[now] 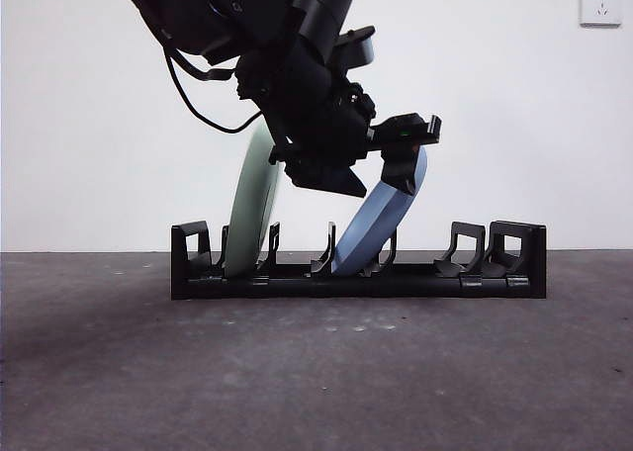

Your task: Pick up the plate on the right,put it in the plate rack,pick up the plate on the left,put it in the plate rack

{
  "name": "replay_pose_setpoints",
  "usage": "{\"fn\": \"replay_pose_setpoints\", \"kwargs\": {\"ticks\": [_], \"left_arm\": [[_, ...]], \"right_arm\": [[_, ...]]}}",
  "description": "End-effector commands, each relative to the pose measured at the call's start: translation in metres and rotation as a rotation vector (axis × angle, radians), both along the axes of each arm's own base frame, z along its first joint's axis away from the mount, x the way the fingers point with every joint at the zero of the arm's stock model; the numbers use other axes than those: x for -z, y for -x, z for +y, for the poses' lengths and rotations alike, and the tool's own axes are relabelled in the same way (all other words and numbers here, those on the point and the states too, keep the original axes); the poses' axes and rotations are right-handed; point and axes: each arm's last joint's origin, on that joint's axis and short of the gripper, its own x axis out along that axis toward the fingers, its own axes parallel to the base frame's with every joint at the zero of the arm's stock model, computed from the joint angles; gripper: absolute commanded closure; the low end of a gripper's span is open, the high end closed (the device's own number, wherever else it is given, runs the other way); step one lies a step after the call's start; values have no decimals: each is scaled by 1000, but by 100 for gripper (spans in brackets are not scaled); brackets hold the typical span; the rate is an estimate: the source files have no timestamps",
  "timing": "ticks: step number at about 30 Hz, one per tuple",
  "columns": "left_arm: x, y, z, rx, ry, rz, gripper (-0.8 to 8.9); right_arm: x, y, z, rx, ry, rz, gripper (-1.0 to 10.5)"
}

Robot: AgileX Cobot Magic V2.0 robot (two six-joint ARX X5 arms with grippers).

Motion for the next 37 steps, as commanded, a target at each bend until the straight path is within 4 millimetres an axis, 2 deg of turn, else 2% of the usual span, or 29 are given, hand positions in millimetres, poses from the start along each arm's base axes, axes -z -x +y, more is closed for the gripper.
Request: {"fn": "replay_pose_setpoints", "kwargs": {"ticks": [1, 6, 12, 19, 23, 27, 31, 34, 37], "left_arm": [[-7, 3, 1, 2, 20, -11, 498], [-23, 6, 4, 3, 46, -39, 498], [-51, 20, 6, 23, 73, -67, 498], [-102, 53, 22, 59, 86, -108, 498], [-140, 81, 47, 82, 61, -139, 499], [-177, 115, 82, 94, 46, -174, 499], [-204, 151, 119, 95, 57, -196, 499], [-218, 176, 145, 94, 76, -216, 499], [-227, 198, 168, 92, 91, -232, 499]], "right_arm": [[3, 1, -1, -6, 21, 18, 599], [3, 1, -1, -6, 21, 18, 599], [3, 1, -1, -6, 21, 19, 599], [3, 1, -1, -7, 24, 16, 599], [3, 1, 0, -12, 36, 5, 599], [4, 0, 0, -14, 43, 6, 600], [12, -6, 5, -15, 70, 43, 601], [28, -16, 12, -18, 122, 114, 603], [56, -27, 20, -20, 198, 217, 604]]}}
